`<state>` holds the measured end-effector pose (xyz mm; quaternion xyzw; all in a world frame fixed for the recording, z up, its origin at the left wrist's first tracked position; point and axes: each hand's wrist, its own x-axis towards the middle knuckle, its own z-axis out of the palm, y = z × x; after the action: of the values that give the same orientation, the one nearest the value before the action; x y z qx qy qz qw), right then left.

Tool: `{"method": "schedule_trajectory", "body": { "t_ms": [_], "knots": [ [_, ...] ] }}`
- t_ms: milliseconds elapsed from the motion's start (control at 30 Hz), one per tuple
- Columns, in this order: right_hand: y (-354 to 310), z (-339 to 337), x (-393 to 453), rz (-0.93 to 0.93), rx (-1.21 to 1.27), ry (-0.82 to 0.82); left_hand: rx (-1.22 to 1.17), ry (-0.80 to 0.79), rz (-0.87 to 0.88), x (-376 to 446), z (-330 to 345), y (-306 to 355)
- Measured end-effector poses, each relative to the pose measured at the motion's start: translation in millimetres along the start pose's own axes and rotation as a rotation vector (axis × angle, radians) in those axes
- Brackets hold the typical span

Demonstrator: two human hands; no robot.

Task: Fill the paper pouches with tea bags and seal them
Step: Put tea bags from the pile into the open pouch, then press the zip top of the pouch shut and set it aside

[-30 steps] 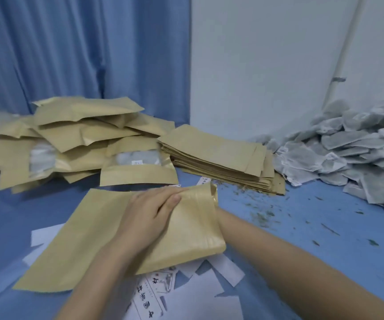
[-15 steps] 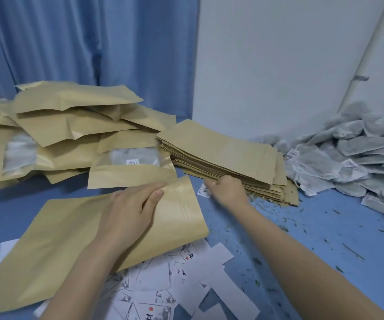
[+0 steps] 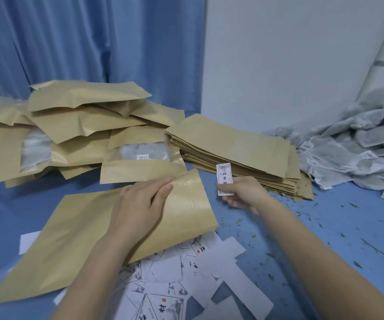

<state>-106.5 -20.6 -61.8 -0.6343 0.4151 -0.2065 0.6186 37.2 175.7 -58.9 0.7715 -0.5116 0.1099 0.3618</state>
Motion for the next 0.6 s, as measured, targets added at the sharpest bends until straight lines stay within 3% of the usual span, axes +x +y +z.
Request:
{"method": "schedule_trajectory", "body": {
  "t_ms": [133,267,467,600],
  "knots": [
    [-11,-13,-33,-0.053,-0.011,-0.323,-0.023,0.023,0.009,-1,0,-1],
    [-29,3,-51,-0.033,-0.057,-0.503,-0.120,0.073,0.034,-2,-4,7],
    [-60,28,-79,-0.150,-0.462,-0.448,-0.276,0.130,0.114,-3,-8,40],
    [-92,11,-111,-0.387,-0.899,-0.424,-0.473,0.101,0.057,3,-19,61]
  ]
}}
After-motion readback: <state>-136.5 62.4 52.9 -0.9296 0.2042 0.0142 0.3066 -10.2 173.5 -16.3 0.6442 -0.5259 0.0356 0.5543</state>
